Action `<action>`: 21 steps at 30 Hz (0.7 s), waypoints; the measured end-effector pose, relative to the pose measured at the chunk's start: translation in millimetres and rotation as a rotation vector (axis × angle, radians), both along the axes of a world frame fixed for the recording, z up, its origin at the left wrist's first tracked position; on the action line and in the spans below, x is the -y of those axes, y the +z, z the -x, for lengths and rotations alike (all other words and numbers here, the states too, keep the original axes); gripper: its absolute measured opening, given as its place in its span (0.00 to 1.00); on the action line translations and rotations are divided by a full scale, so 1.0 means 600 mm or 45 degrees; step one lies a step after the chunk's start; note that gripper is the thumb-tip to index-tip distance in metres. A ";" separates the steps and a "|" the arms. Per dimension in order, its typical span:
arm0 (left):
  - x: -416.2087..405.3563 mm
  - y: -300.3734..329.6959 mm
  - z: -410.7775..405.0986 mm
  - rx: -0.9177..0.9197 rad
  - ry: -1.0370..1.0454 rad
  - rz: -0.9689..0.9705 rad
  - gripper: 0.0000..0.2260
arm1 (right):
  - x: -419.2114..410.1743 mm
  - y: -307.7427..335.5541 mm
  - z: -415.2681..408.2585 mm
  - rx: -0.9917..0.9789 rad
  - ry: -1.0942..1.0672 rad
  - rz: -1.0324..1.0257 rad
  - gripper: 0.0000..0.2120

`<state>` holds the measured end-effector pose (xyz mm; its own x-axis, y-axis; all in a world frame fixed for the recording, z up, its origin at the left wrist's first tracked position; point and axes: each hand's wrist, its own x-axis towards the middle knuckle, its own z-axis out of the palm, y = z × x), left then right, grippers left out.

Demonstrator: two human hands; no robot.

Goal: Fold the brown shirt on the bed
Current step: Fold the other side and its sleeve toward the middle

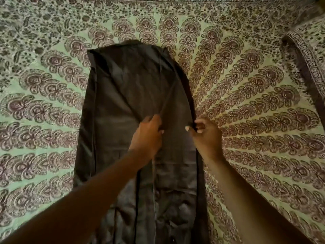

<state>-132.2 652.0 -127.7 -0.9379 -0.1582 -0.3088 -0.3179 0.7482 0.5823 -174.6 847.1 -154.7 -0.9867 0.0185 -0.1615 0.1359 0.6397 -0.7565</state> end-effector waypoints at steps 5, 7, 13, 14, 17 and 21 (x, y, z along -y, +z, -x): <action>0.023 -0.011 0.150 -0.070 0.015 -0.086 0.20 | 0.040 -0.022 0.119 -0.211 0.048 -0.037 0.15; 0.023 -0.018 0.200 -0.019 0.091 -0.128 0.21 | 0.057 -0.019 0.167 -0.240 0.083 -0.056 0.16; 0.011 -0.039 0.270 0.044 0.343 -0.252 0.13 | 0.125 0.003 0.291 -0.342 0.261 -0.277 0.21; 0.012 -0.044 0.274 0.061 0.346 -0.260 0.11 | 0.139 0.005 0.309 -0.340 0.303 -0.312 0.20; 0.025 -0.061 0.282 0.145 0.406 -0.334 0.09 | 0.167 0.009 0.355 -0.272 0.399 -0.265 0.10; 0.035 -0.074 0.287 0.169 0.415 -0.378 0.07 | 0.168 0.001 0.400 0.043 0.068 0.178 0.20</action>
<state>-304.6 631.1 -172.1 -0.8033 -0.3245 -0.4994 -0.5952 0.4038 0.6948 -414.6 746.2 -154.3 -0.9796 -0.0586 -0.1922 0.1316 0.5356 -0.8342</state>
